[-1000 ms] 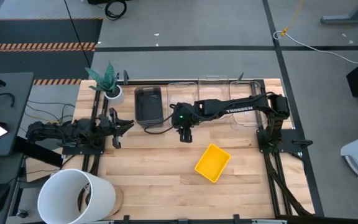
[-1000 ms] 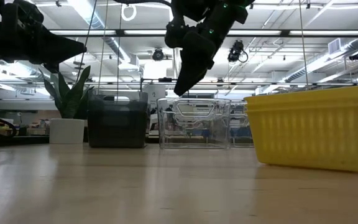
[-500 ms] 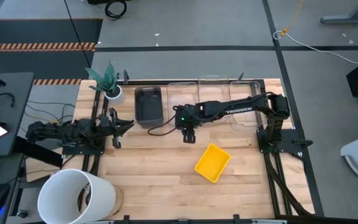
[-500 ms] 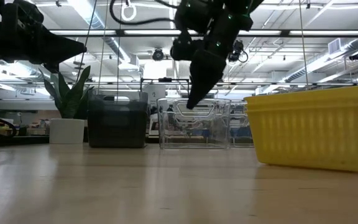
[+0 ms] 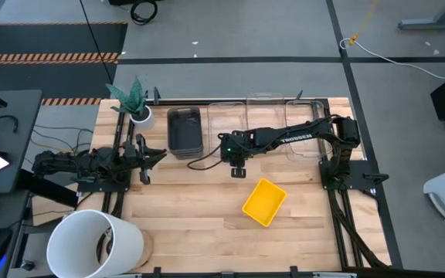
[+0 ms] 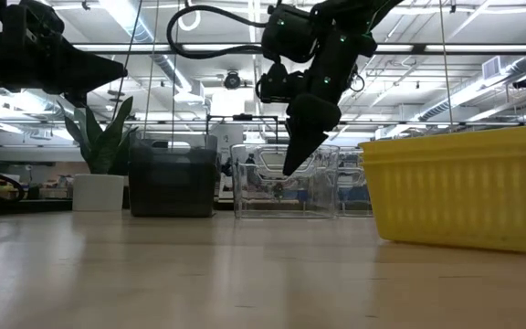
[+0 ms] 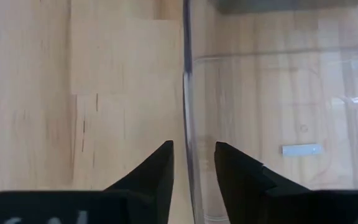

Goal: Stack baskets by color
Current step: Stack the left transparent bin on the middle transparent bin

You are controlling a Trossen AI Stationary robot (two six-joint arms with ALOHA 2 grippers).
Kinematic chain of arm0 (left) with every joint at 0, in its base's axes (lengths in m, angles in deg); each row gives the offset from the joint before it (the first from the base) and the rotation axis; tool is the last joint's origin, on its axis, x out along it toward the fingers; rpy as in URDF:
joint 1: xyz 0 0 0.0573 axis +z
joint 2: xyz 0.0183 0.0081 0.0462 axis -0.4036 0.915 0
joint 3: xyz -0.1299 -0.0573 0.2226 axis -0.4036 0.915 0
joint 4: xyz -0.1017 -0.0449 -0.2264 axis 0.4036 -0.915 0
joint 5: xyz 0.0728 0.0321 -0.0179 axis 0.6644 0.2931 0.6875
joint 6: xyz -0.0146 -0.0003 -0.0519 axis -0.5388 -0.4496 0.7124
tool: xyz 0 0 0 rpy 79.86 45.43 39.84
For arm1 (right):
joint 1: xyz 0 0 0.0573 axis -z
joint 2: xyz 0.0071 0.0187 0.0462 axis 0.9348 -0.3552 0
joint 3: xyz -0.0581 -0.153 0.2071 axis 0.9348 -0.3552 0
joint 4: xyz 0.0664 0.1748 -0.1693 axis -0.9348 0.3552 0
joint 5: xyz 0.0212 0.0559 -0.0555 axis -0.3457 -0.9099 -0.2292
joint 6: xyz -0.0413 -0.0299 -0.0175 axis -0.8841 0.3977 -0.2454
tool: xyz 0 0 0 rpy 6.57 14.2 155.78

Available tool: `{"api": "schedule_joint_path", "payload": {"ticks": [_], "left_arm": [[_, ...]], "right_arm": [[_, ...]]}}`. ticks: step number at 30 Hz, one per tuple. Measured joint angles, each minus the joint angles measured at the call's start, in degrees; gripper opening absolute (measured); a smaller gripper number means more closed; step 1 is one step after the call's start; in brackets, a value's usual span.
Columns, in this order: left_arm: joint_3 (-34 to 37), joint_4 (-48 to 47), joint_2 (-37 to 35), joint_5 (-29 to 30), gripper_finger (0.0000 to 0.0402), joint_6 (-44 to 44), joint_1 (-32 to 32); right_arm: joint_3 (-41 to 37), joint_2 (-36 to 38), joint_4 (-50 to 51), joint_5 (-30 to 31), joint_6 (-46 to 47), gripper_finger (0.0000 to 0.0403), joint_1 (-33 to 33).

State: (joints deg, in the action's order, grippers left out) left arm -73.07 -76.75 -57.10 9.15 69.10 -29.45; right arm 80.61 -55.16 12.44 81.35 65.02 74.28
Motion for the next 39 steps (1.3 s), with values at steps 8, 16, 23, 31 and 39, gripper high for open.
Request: {"api": "schedule_joint_path", "payload": {"ticks": [8, 16, 23, 31, 39], "left_arm": [[0.0, 0.0, 0.0, 0.0, 0.0066, 0.0, 0.0], [0.0, 0.0, 0.0, 0.0, 0.0057, 0.0, 0.0], [0.0, 0.0, 0.0, 0.0, 0.0060, 0.0, 0.0], [0.0, 0.0, 0.0, 0.0, 0.0064, 0.0, 0.0], [0.0, 0.0, 0.0, 0.0, 0.0056, 0.0, 0.0]], "right_arm": [[0.0, 0.0, 0.0, 0.0, 0.2, 0.0059, -0.7], [0.0, 0.0, 0.0, 0.0, 1.4, 0.0008, -0.8], [0.0, 0.2, 0.4, 0.5, 1.5, 0.0006, -0.8], [4.9, 0.3, 6.7, 2.2, 0.6, 0.0005, -1.5], [13.5, 0.3, 15.3, 6.7, -0.2, 0.0005, -2.3]]}}
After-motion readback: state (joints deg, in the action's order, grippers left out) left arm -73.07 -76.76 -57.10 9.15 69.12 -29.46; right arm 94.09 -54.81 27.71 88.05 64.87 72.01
